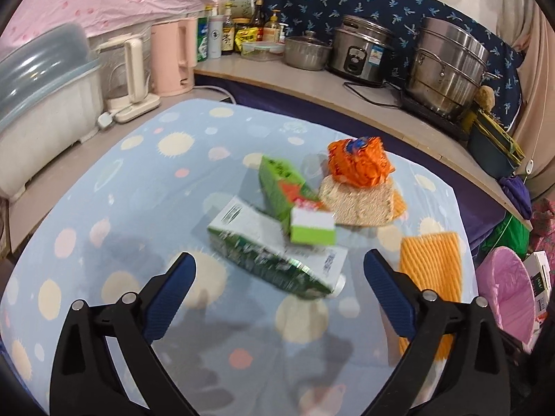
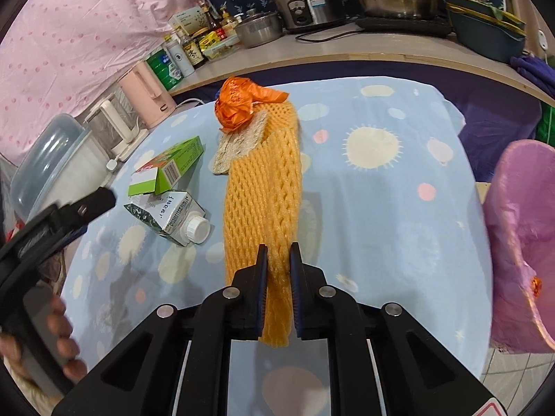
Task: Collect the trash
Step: 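Grasp the orange foam net with the right gripper while the left grasps the green NB carton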
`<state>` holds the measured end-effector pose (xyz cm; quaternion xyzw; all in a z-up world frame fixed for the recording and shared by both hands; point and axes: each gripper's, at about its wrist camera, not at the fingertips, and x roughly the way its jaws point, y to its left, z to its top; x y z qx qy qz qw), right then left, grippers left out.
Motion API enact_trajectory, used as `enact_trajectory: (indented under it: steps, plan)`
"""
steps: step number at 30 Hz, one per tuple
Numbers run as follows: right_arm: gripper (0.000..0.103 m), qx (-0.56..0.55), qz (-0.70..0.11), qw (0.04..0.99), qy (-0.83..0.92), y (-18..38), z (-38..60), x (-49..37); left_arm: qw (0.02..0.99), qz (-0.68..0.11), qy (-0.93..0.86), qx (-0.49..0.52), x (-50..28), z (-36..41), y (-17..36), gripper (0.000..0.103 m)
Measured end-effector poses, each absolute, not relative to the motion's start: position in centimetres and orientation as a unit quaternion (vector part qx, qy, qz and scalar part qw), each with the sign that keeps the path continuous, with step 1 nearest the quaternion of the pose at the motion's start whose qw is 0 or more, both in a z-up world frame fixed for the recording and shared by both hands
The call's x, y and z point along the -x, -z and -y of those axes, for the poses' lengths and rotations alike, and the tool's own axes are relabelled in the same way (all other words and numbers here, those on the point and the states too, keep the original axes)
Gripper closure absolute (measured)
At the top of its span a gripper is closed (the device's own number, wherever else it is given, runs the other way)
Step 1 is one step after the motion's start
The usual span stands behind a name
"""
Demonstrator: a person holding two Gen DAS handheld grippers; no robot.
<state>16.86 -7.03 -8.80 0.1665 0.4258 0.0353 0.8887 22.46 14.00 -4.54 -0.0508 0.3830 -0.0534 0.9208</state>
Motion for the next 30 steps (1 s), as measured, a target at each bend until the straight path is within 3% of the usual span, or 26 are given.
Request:
enact_trajectory:
  steps: [8, 10, 14, 16, 18, 30]
  plan:
    - [0.091, -0.185, -0.416, 0.890, -0.020, 8.0, 9.2, -15.7, 0.926, -0.375, 0.043, 0.004, -27.1, -10.8, 5.3, 0.013]
    - [0.091, -0.188, -0.416, 0.890, -0.020, 8.0, 9.5, -15.7, 0.923, -0.381, 0.047, 0.002, -27.7, -10.7, 5.7, 0.028]
    - [0.091, -0.194, -0.416, 0.888, -0.021, 8.2, 9.7, -15.7, 0.915, -0.401, 0.049, 0.002, -28.3, -10.6, 6.9, 0.036]
    - [0.091, -0.195, -0.417, 0.888, -0.021, 8.3, 9.7, -15.7, 0.911, -0.410, 0.049, 0.002, -28.4, -10.6, 7.4, 0.054]
    - [0.091, -0.196, -0.417, 0.887, -0.022, 8.3, 9.7, -15.6, 0.907, -0.418, 0.050, 0.007, -28.3, -10.7, 7.7, 0.062]
    - [0.091, -0.197, -0.401, 0.894, -0.033, 6.7, 9.6, -14.1, 0.915, -0.395, 0.068, 0.033, -23.4, -11.5, 4.2, 0.064]
